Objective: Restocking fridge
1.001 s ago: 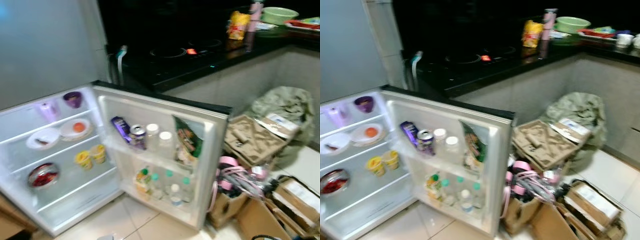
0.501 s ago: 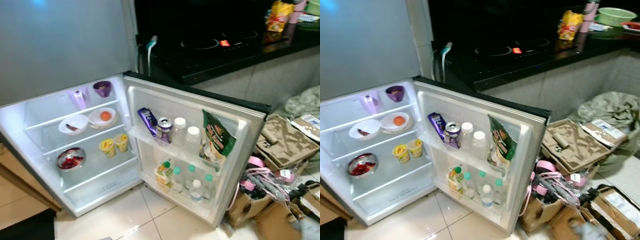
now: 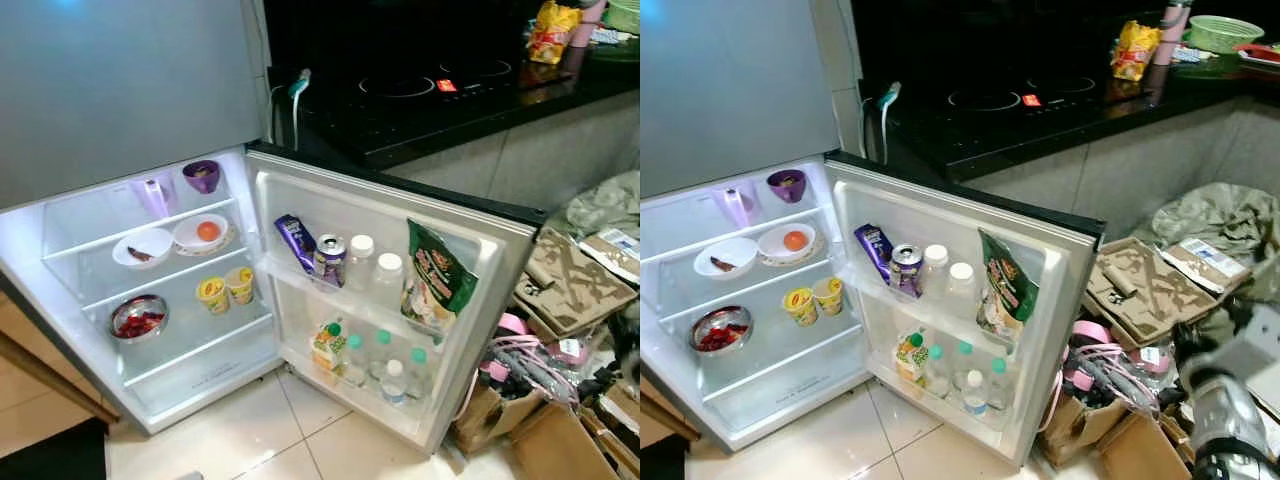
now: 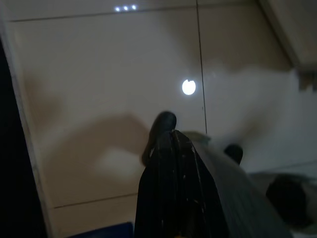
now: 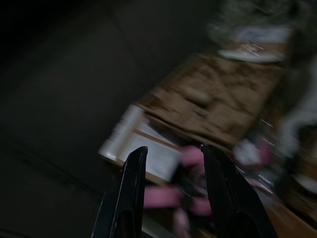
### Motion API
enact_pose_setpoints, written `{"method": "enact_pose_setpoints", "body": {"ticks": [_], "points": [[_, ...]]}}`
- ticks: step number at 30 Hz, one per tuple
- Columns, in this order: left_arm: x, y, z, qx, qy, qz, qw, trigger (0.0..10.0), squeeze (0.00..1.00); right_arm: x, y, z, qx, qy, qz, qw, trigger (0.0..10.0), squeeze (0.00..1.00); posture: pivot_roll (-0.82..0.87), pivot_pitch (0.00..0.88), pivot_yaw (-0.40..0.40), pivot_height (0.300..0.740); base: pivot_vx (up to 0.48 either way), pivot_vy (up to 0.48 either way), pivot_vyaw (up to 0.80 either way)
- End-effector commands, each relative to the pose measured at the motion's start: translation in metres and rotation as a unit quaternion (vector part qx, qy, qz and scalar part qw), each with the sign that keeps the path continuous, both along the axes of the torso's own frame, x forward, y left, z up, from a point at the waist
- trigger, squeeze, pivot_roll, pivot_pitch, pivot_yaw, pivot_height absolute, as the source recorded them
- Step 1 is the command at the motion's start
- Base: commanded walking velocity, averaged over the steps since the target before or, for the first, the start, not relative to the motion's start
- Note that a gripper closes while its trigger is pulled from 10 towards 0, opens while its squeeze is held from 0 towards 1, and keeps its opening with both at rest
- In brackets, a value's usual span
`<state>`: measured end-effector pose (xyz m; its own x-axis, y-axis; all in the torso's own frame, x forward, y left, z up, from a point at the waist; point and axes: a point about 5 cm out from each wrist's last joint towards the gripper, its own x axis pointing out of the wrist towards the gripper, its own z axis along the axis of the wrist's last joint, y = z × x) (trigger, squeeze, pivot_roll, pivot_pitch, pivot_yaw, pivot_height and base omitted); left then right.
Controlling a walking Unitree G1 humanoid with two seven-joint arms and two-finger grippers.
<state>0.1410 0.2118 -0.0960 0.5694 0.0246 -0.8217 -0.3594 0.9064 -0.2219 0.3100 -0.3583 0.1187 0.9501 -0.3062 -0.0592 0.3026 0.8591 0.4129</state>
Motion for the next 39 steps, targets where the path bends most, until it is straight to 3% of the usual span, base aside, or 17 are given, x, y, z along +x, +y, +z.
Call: {"method": "enact_pose_setpoints", "body": {"ticks": [1,8,14,17,25,26,28,32,33,34,38,39], "points": [[0.004,0.017,0.005,0.013,-0.017,0.028,0.999,10.0,0.00,0.007,0.006,0.005,0.006,-0.011,0.022,1.000,10.0,0.00,-0.08,0.000,0.028,0.740,0.000,0.000,0.00],[0.025,0.044,0.022,0.027,-0.076,0.059,0.995,10.0,0.00,0.023,0.015,0.025,0.000,-0.038,0.046,0.998,10.0,0.00,-0.05,0.045,0.055,0.740,0.000,0.000,0.00],[0.048,0.081,0.051,0.049,-0.159,0.091,0.982,10.0,0.00,0.032,0.026,0.033,-0.006,-0.052,0.091,0.994,10.0,0.00,-0.02,0.132,0.084,0.740,0.000,0.000,0.00],[0.054,0.087,0.058,0.052,-0.177,0.095,0.978,10.0,0.00,0.035,0.033,0.034,-0.006,-0.058,0.116,0.991,10.0,0.00,-0.01,0.151,0.086,0.740,0.000,0.000,0.00],[0.059,0.091,0.064,0.054,-0.196,0.092,0.975,10.0,0.00,0.041,0.045,0.036,-0.004,-0.070,0.156,0.985,10.0,0.00,0.01,0.186,0.089,0.740,0.000,0.000,0.00],[0.061,0.092,0.067,0.055,-0.206,0.087,0.973,10.0,0.00,0.046,0.055,0.039,-0.003,-0.079,0.180,0.980,10.0,0.00,0.01,0.196,0.092,0.740,0.000,0.000,0.00],[0.057,0.088,0.063,0.052,-0.206,0.068,0.975,10.0,0.00,0.056,0.072,0.047,0.005,-0.101,0.209,0.973,10.0,0.00,0.03,0.214,0.093,0.740,0.000,0.000,0.00],[0.047,0.081,0.055,0.045,-0.194,0.053,0.979,10.0,0.00,0.060,0.080,0.053,0.005,-0.112,0.232,0.966,10.0,0.00,0.03,0.215,0.092,0.740,0.000,0.000,0.00],[0.043,0.078,0.052,0.042,-0.188,0.047,0.980,10.0,0.00,0.062,0.084,0.054,0.001,-0.114,0.247,0.962,10.0,0.00,0.03,0.215,0.092,0.740,0.000,0.000,0.00],[0.034,0.071,0.044,0.036,-0.173,0.032,0.984,10.0,0.00,0.063,0.093,0.056,-0.016,-0.118,0.298,0.947,10.0,0.00,0.03,0.215,0.092,0.740,0.000,0.000,0.00],[0.029,0.066,0.040,0.028,-0.166,0.025,0.985,10.0,0.00,0.062,0.100,0.057,-0.028,-0.122,0.341,0.932,10.0,0.00,0.03,0.215,0.092,0.740,0.000,0.000,0.00],[0.026,0.062,0.037,0.023,-0.159,0.018,0.987,10.0,0.00,0.062,0.104,0.058,-0.035,-0.125,0.371,0.920,10.0,0.00,0.02,0.212,0.085,0.740,0.000,0.000,0.00]]}}
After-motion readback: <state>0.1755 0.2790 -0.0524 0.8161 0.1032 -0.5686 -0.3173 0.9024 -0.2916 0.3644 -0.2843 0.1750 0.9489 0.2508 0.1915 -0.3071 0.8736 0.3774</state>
